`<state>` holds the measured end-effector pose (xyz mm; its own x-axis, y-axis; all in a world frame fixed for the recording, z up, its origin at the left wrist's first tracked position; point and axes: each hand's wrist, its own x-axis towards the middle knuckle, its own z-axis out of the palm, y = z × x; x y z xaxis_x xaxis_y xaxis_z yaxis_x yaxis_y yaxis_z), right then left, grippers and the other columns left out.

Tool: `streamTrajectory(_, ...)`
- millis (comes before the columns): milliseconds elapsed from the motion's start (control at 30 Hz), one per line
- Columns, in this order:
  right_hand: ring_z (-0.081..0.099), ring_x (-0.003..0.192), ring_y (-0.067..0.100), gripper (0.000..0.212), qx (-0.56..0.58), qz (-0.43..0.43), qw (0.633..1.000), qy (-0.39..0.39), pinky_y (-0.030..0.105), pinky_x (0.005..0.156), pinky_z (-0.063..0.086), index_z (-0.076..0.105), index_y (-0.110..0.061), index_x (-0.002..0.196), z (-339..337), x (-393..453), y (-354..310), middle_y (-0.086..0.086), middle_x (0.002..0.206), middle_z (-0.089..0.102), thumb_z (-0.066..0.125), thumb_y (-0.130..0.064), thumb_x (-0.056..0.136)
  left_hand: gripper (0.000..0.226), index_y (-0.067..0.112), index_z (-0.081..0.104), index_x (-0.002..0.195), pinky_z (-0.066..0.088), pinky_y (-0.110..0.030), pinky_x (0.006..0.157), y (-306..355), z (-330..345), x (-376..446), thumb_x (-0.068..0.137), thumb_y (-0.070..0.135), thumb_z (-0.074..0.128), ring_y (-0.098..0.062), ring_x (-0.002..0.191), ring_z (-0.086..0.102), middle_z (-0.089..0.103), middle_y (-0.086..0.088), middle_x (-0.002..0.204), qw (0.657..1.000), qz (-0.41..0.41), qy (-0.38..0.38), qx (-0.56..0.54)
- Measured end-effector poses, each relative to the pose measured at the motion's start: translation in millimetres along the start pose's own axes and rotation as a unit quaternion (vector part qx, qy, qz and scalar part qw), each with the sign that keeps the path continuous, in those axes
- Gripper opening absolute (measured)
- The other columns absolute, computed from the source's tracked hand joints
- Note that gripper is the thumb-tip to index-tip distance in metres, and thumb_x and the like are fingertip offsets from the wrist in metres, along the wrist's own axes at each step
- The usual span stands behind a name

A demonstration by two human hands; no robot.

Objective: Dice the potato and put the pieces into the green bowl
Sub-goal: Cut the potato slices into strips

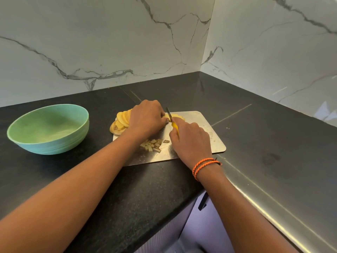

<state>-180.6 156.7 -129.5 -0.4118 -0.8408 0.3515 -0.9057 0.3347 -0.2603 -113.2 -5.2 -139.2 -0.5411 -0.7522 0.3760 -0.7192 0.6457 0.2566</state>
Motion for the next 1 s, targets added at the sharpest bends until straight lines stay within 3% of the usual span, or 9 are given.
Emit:
streamTrajectory(133, 0.064, 0.094, 0.03, 0.041, -0.02, -0.011, 0.999, -0.028, 0.033, 0.067, 0.035, 0.05, -0.024, 0.146, -0.9, 2.0, -3.4, 0.01, 0.111, 0.067, 0.04, -0.028, 0.107, 0.022, 0.027, 0.085, 0.093, 0.063, -0.04, 0.069, 1.3, -0.9, -1.7, 0.089, 0.047, 0.078, -0.019, 0.073, 0.067, 0.077, 0.006, 0.081, 1.0, -0.004, -0.002, -0.008)
streamTrajectory(467, 0.064, 0.095, 0.025, 0.035, -0.012, -0.013, 0.999, -0.033, 0.031, 0.069, 0.037, 0.054, -0.021, 0.14, -2.0, 0.3, -8.4, 0.007, 0.115, 0.067, 0.041, -0.03, 0.108, 0.02, 0.024, 0.084, 0.09, 0.063, -0.038, 0.066, 6.2, -2.8, -3.4, 0.089, 0.04, 0.073, -0.017, 0.066, 0.065, 0.073, 0.006, 0.075, 1.0, -0.026, -0.006, 0.01)
streamTrajectory(667, 0.062, 0.096, 0.027, 0.04, 0.003, -0.004, 0.999, -0.048, 0.035, 0.071, 0.041, 0.049, -0.024, 0.144, -11.4, -27.4, 3.7, 0.008, 0.111, 0.066, 0.041, -0.032, 0.106, 0.02, 0.023, 0.084, 0.089, 0.061, -0.037, 0.062, 4.3, -2.0, -5.1, 0.091, 0.039, 0.073, -0.014, 0.065, 0.063, 0.071, 0.007, 0.072, 1.0, -0.024, 0.002, 0.004)
streamTrajectory(767, 0.06, 0.097, 0.023, 0.045, 0.006, -0.006, 0.998, -0.058, 0.034, 0.071, 0.036, 0.043, -0.028, 0.152, -16.7, -41.2, 9.9, 0.007, 0.115, 0.067, 0.038, -0.034, 0.107, 0.02, 0.025, 0.085, 0.093, 0.059, -0.034, 0.063, 2.3, -2.4, -5.3, 0.092, 0.042, 0.074, -0.015, 0.072, 0.065, 0.073, 0.008, 0.077, 1.0, -0.013, 0.009, 0.008)
streamTrajectory(867, 0.049, 0.083, 0.017, 0.045, 0.048, 0.003, 0.999, -0.014, 0.032, 0.068, 0.035, 0.046, -0.03, 0.152, -20.7, -44.4, 10.8, 0.005, 0.105, 0.069, 0.041, -0.033, 0.107, 0.019, 0.03, 0.085, 0.099, 0.057, -0.034, 0.065, 0.4, -7.7, -4.8, 0.091, 0.045, 0.076, -0.017, 0.081, 0.067, 0.077, 0.01, 0.086, 1.0, 0.001, -0.002, 0.01)
streamTrajectory(1000, 0.05, 0.076, 0.022, 0.043, 0.062, 0.009, 0.998, 0.033, 0.034, 0.065, 0.035, 0.052, -0.031, 0.146, -13.2, -22.5, 8.1, 0.006, 0.09, 0.067, 0.044, -0.03, 0.104, 0.022, 0.028, 0.086, 0.093, 0.059, -0.034, 0.066, -3.3, -15.6, -0.2, 0.087, 0.049, 0.082, -0.013, 0.075, 0.067, 0.078, 0.011, 0.083, 0.999, -0.018, -0.029, 0.007)
